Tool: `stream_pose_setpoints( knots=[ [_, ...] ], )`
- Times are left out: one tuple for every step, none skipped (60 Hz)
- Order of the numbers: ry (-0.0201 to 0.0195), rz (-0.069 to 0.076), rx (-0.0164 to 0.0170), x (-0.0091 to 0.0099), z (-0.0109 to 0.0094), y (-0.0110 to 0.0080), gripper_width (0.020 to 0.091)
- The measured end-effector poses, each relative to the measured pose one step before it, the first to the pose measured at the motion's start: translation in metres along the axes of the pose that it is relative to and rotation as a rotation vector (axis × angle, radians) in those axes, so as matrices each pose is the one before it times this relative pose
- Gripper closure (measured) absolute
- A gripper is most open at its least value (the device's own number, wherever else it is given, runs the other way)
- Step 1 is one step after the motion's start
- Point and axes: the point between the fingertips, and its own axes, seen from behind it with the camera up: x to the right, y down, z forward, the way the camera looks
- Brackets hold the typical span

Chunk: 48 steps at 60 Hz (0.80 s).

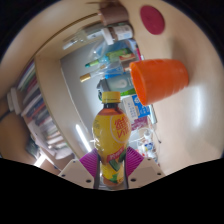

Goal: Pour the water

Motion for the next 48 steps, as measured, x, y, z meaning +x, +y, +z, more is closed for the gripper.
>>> stream_pose_setpoints(
  knots=[
    [-0.01246,0.037,-0.00336,-0.00246,-0.00028,-0.00069,0.0773],
    [-0.01301,0.0367,-0.00277,-0.00256,-0.00019,-0.0014,0.0772],
    [-0.01348,0.0358,-0.00122,-0.00307,-0.00047,-0.00096,0.0772],
    [-0.01018,0.0414,0.00333,-0.00453,-0.00072,0.00044,0.0771],
    [-0.01148,0.0318,-0.00184,-0.002,-0.00067,-0.0008,0.077],
    [-0.00853,0.0317,-0.00236,-0.00233,0.0015,-0.00239,0.0769],
    [-0.00898,0.0297,-0.0013,-0.00209,-0.00039,-0.00069,0.077],
    [-0.00892,0.0274,-0.0025,-0.00202,-0.00038,-0.0003,0.077],
    [-0.00891,0.0252,-0.00287,-0.00209,-0.00018,-0.00041,0.077],
    [-0.00902,0.0245,-0.0027,-0.00179,-0.00009,-0.00027,0.077],
    [-0.0108,0.0235,-0.00174,-0.00207,0.00017,-0.00081,0.0769],
    [-0.01118,0.0215,0.00023,-0.00246,0.00052,-0.00092,0.0771],
    [-0.00873,0.0218,0.00431,-0.00433,0.00029,0.00025,0.0771],
    [-0.01064,0.0165,0.00277,-0.00204,0.00038,-0.00141,0.0769],
    [-0.00809,0.0141,0.00491,-0.00134,0.0001,-0.00152,0.0769],
    [-0.00582,0.0114,0.0056,-0.00079,-0.00018,-0.00161,0.077],
    [0.00029,0.0104,0.00567,-0.00164,0.00095,-0.00115,0.077],
    [-0.00342,0.0064,0.00224,-0.00065,-0.00011,-0.00066,0.0771],
    [-0.00307,0.0049,0.00071,-0.00057,-0.00013,-0.00018,0.077],
    [-0.00275,0.0044,0.00071,-0.00044,-0.00003,0.00009,0.077],
    [-0.00302,0.0045,0.00052,-0.00031,-0.0002,0.00019,0.0771],
    [-0.00201,0.0053,0.00035,-0.00015,-0.00018,0.00003,0.077],
    [-0.00095,0.0058,0.00092,-0.00002,-0.00004,-0.00002,0.077],
    [0.00043,0.0047,0.00184,0.00027,-0.00002,-0.00025,0.0769],
    [0.00203,0.0002,0.00242,0.00054,0.00002,-0.00022,0.077],
    [0.00317,-0.0041,-0.00183,0.00097,0.00115,0.00036,0.0772],
    [0.0041,-0.0087,-0.0046,0.00093,0.00096,0.00146,0.0771],
    [0.00456,-0.0122,-0.00691,0.00082,0.00109,0.00161,0.077],
    [0.00405,-0.0132,-0.00836,0.00047,0.00138,0.00172,0.0771],
    [0.00374,-0.0135,-0.00869,0.00026,0.00082,0.00172,0.0771],
    [0.0044,-0.0151,-0.00797,-0.00039,0.00084,0.00195,0.0771],
    [0.00485,-0.0198,-0.00828,-0.00047,0.00069,0.00201,0.0771],
    [0.00535,-0.0265,-0.0085,-0.00092,0.00046,0.00261,0.0772],
    [0.00226,-0.0371,-0.00925,-0.00012,-0.00103,0.00287,0.0772],
    [0.01457,-0.0459,-0.00354,-0.00284,0.00091,0.00421,0.0771],
    [0.0075,-0.0537,-0.01004,-0.00243,0.00035,0.00306,0.077],
    [0.00715,-0.0596,-0.01114,-0.00303,0.00052,0.0034,0.0772],
    [0.00597,-0.0636,-0.01147,-0.00408,0.00053,0.00389,0.0771],
    [0.00385,-0.0659,-0.01181,-0.00554,-0.00013,0.00312,0.0772],
    [0.00071,-0.0688,-0.01036,-0.00737,-0.00053,0.00246,0.0772],
    [-0.00246,-0.0712,-0.00851,-0.00867,-0.00073,0.00132,0.0771],
    [-0.00533,-0.0745,-0.00654,-0.0103,-0.00101,-0.00002,0.0772],
    [-0.02307,-0.0813,-0.00944,-0.01074,-0.00738,-0.00204,0.0772],
    [0.00786,-0.0775,0.00495,-0.01166,0.00271,0.00141,0.0773],
    [-0.00543,-0.0838,0.00014,-0.01029,-0.00181,-0.00395,0.0772],
    [-0.00282,-0.0871,0.00422,-0.00944,-0.00244,-0.00588,0.077],
    [-0.00003,-0.0889,0.0086,-0.00866,-0.00278,-0.00766,0.0771],
    [0.00271,-0.0916,0.01236,-0.007,-0.00326,-0.01022,0.0769]
  ],
)
